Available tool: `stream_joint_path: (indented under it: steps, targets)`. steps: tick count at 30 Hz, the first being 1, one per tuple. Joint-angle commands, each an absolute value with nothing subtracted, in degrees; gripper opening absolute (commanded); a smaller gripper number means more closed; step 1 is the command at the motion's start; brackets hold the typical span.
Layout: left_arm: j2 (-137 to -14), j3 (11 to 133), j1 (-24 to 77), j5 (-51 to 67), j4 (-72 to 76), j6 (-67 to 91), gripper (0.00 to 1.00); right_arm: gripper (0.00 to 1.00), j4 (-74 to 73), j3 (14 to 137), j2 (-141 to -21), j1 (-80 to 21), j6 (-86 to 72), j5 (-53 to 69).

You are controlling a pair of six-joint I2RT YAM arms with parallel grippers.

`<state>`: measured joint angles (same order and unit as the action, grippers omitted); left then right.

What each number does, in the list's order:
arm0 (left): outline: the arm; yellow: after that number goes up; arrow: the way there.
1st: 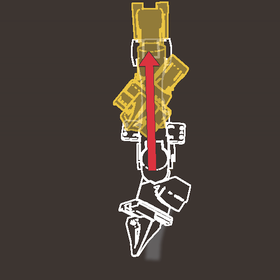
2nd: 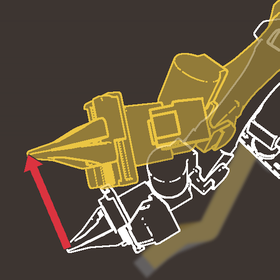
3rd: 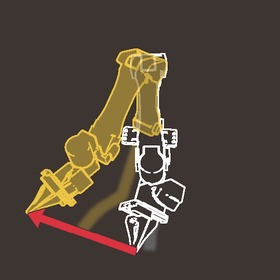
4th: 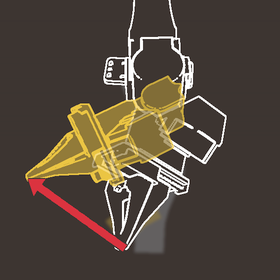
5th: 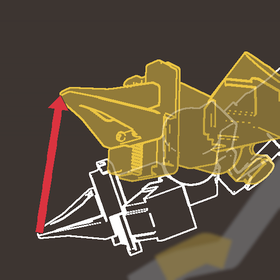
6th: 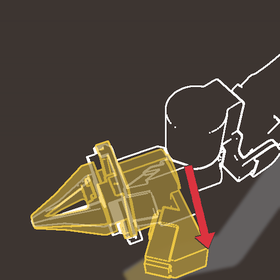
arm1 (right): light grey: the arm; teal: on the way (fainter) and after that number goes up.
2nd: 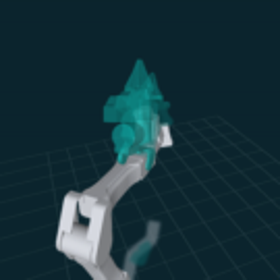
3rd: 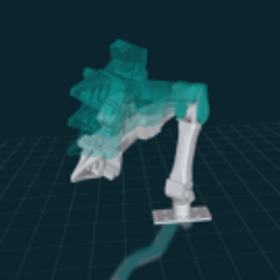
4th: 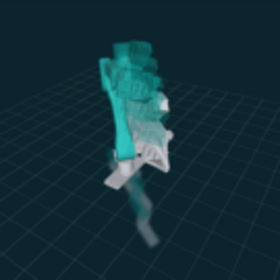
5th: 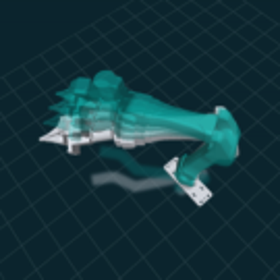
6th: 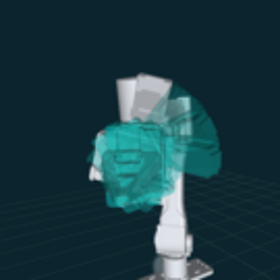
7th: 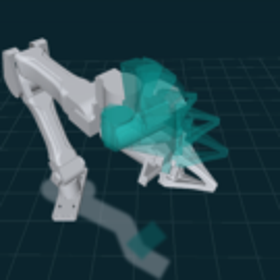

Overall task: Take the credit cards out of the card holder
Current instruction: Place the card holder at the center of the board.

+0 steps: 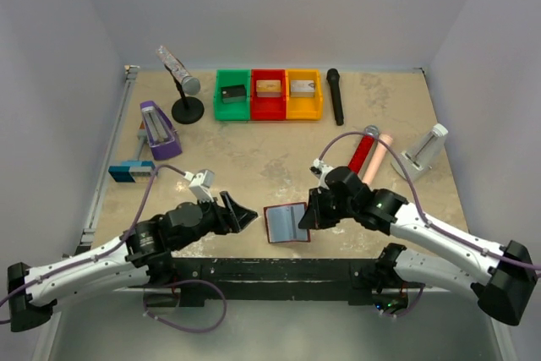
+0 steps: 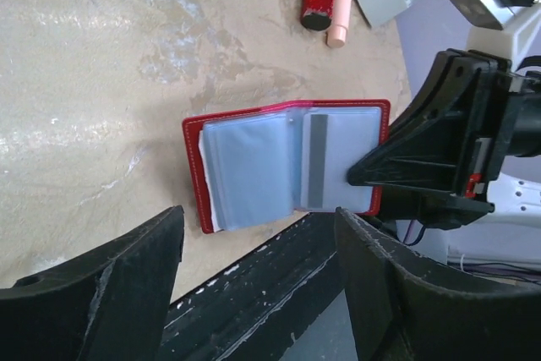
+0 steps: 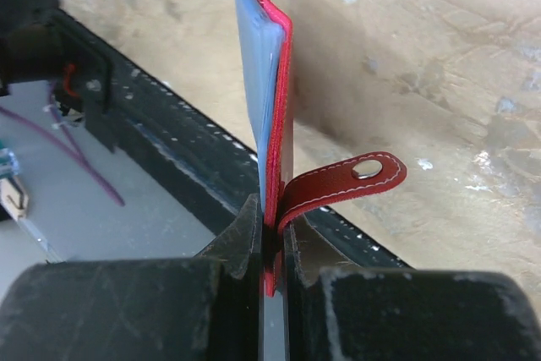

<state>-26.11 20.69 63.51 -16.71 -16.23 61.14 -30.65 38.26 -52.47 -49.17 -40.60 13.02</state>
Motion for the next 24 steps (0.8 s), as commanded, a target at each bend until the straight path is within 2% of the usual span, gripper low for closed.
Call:
stream_joint_path:
  steps: [1,12,19,22,24]
  targets:
    - [-32.85,20.13,63.37,-12.58,-8.36,61.96,0.74,0.00,-20.14,35.16,-56.06,-49.13,-43.50,12.83]
    - [-53.51,23.64,63.54,-5.19,3.60,61.44,0.70,0.02,-11.52,31.38,-62.66,-49.13,-48.60,12.65]
    - [-58.09,24.26,63.54,-5.54,4.22,61.26,0.69,0.35,-8.44,28.83,-62.58,-49.13,-50.45,13.62]
    - [-58.71,24.26,63.54,-6.41,3.43,61.43,0.68,0.45,-7.56,27.95,-61.79,-49.13,-50.80,13.71]
    - [-58.89,24.17,63.46,-6.94,2.73,61.70,0.68,0.46,-6.77,27.16,-61.17,-49.04,-51.24,13.80]
